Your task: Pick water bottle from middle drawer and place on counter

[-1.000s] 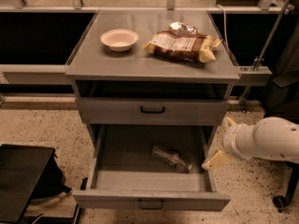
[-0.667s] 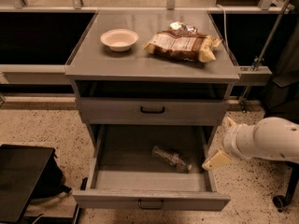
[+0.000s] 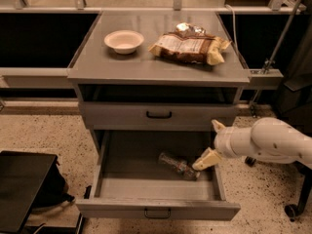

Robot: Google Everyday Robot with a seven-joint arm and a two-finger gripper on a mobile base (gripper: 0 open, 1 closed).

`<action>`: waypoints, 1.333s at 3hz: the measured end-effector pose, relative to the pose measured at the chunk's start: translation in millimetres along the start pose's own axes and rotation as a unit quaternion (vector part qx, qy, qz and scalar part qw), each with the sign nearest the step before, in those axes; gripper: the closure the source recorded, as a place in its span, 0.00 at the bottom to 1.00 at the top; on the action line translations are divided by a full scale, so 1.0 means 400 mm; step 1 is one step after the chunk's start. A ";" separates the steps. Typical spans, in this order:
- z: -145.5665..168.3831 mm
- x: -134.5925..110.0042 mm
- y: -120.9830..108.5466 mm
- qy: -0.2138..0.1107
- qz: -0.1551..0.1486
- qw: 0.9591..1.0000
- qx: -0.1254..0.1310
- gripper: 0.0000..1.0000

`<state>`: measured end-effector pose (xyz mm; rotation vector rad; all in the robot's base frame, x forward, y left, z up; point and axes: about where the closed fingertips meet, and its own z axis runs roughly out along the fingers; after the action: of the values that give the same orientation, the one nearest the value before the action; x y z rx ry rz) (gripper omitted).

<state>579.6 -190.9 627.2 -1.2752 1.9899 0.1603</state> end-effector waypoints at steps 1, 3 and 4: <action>0.187 -0.043 -0.008 -0.048 -0.023 0.998 -0.033 0.00; 0.200 -0.046 0.007 -0.052 -0.022 0.998 -0.038 0.00; 0.308 -0.058 0.105 -0.075 -0.008 0.993 -0.087 0.00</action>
Offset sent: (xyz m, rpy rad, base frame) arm 0.0442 0.0407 -0.0355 0.0636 -0.0212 0.0941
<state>614.7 -94.9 543.5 -1.3469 1.8680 0.4181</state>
